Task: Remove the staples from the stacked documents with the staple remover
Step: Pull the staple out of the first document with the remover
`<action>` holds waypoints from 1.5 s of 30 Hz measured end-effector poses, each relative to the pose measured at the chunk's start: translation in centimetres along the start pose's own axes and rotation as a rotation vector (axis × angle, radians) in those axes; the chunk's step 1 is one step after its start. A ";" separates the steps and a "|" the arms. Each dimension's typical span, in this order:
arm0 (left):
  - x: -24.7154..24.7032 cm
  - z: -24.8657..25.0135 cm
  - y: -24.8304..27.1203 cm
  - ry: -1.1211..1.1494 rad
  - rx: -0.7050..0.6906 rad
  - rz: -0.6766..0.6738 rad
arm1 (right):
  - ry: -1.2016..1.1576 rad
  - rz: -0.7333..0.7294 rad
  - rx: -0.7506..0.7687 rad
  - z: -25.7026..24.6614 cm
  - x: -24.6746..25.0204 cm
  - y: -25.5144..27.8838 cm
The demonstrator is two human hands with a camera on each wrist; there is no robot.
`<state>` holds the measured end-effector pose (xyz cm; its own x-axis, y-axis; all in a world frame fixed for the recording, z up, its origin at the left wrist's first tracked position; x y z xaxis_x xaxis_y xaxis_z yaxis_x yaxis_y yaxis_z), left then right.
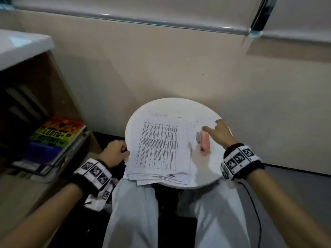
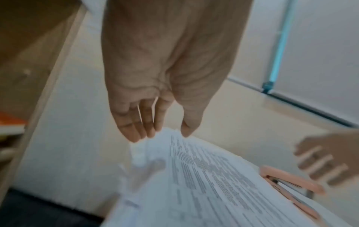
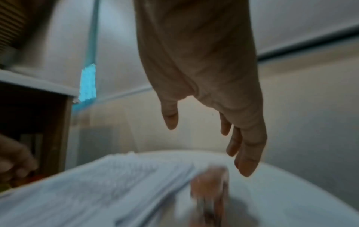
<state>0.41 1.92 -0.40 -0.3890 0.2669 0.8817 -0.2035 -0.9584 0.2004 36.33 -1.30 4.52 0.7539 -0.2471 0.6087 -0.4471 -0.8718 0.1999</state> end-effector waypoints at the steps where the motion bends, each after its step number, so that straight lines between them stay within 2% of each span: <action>1: -0.9 0.9 -1.5 0.059 0.031 0.038 | 0.045 -0.020 -0.070 0.7 -1.0 -0.2; 4: -2.4 4.0 -4.0 0.159 0.182 0.072 | 0.048 0.003 -0.249 3.4 -3.8 -2.0; 6: -3.4 5.3 -5.0 0.165 0.269 0.084 | 0.021 0.023 -0.306 4.6 -5.2 -2.7; 12: -4.8 6.4 -6.6 0.161 0.411 0.169 | 0.124 0.055 -0.270 6.3 -6.6 -4.6; 18: -4.3 6.9 -7.6 0.321 0.531 0.100 | 0.135 0.089 -0.279 6.7 -7.2 -4.5; 23: -5.0 6.8 -7.2 0.378 0.355 0.237 | 0.097 0.103 -0.288 6.9 -7.3 -4.2; 25: -5.0 6.4 -6.8 0.421 0.190 0.357 | 0.016 0.110 -0.283 7.3 -6.9 -4.6; 27: -5.0 5.8 -6.1 0.560 -0.011 0.439 | -0.164 0.117 -0.310 7.9 -6.1 -4.5; 29: -4.5 5.4 -5.1 0.700 -0.140 0.415 | -0.405 0.127 -0.342 8.4 -5.0 -4.1; 31: -4.1 5.1 -4.1 0.726 -0.216 0.357 | -0.604 0.178 -0.336 9.2 -4.0 -3.7; 35: -3.4 5.0 -3.0 0.613 -0.202 0.426 | -0.696 0.317 -0.163 8.6 -1.7 -2.1; 37: -3.0 5.5 -2.6 0.712 -0.256 0.394 | -0.715 0.316 -0.067 7.2 -0.8 -1.2; 39: -2.8 6.2 -2.4 0.841 -0.245 0.364 | -0.754 0.289 0.006 6.0 -0.1 -0.4; 42: -3.0 6.6 -2.2 0.845 -0.107 0.372 | -0.760 0.211 0.083 3.9 0.4 0.5; 45: -4.1 7.0 -1.4 0.900 0.056 0.239 | -0.701 0.138 0.092 2.3 0.1 0.9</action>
<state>8.56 1.47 -1.32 -0.9696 0.0176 0.2442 0.0063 -0.9953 0.0967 37.10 -3.09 2.95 0.8388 -0.5441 -0.0189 -0.5416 -0.8375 0.0727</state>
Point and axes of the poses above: each hand's wrist, its own y-axis away from the middle knuckle, its own x-axis out of the back of the hand, z = x × y, the point moved 2 cm from there along -y, towards the middle knuckle, and after that the axes turned 1 degree about -y, right-handed, at the moved point
